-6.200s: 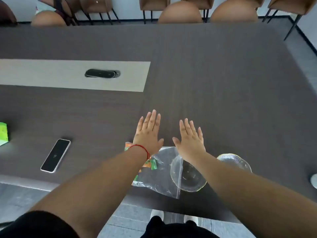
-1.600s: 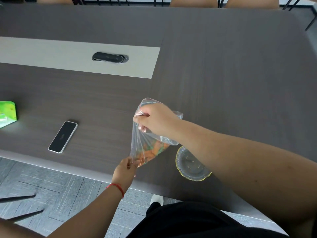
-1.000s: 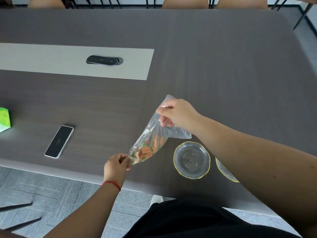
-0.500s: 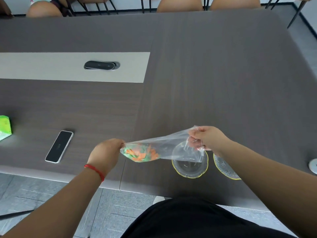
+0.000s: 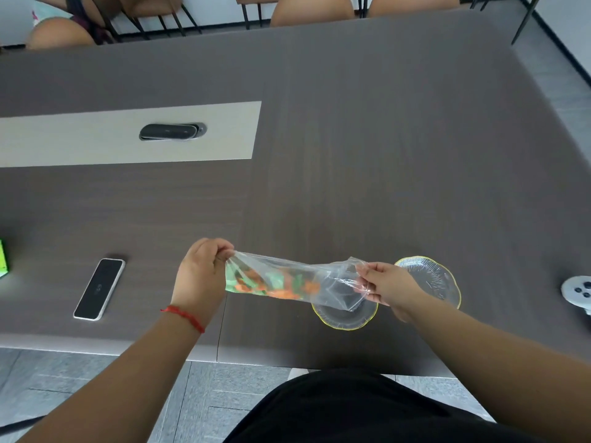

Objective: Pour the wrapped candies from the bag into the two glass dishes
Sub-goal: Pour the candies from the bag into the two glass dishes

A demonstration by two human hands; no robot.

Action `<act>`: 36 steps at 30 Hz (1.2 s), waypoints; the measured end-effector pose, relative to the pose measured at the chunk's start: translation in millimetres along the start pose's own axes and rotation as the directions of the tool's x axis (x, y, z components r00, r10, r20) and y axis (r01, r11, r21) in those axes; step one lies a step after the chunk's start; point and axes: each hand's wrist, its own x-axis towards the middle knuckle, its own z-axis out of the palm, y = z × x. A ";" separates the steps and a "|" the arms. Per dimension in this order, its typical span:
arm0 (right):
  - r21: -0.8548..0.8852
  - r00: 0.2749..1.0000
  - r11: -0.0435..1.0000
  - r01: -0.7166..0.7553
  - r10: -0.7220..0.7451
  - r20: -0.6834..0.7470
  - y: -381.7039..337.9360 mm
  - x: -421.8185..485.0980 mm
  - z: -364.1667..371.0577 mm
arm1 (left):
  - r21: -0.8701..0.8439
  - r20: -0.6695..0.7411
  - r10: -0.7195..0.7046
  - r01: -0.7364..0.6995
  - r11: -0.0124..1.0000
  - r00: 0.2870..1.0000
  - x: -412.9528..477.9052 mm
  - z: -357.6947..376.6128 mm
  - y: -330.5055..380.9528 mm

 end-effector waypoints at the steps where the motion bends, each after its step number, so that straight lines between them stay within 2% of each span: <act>1: 0.002 1.000 1.000 0.002 -0.002 0.001 1.8 -0.3 -0.1 | 0.003 0.003 0.000 0.000 1.000 1.000 1.1 -0.1 0.1; 5: -0.016 1.000 1.000 0.014 -0.014 -0.002 6.2 -0.8 0.5 | 0.008 0.017 0.034 -0.035 0.999 0.999 -0.1 -1.0 -1.6; 15: 0.040 0.999 0.999 0.017 -0.015 -0.042 11.3 3.6 -4.3 | -0.043 -0.065 0.235 -0.238 0.970 0.970 0.7 1.6 21.7; 18: 0.036 0.998 0.999 0.006 -0.004 -0.060 14.5 5.4 -4.8 | -0.045 -0.052 0.305 -0.308 0.950 0.951 3.9 5.1 28.4; 24: 0.040 0.997 0.999 -0.018 0.021 -0.076 16.6 6.2 -7.7 | -0.046 -0.017 0.242 -0.243 0.969 0.970 6.2 10.9 24.9; 36: 0.007 0.997 1.000 -0.005 0.005 -0.079 11.8 5.6 -10.9 | -0.034 -0.051 0.267 -0.269 0.963 0.962 8.1 10.7 21.7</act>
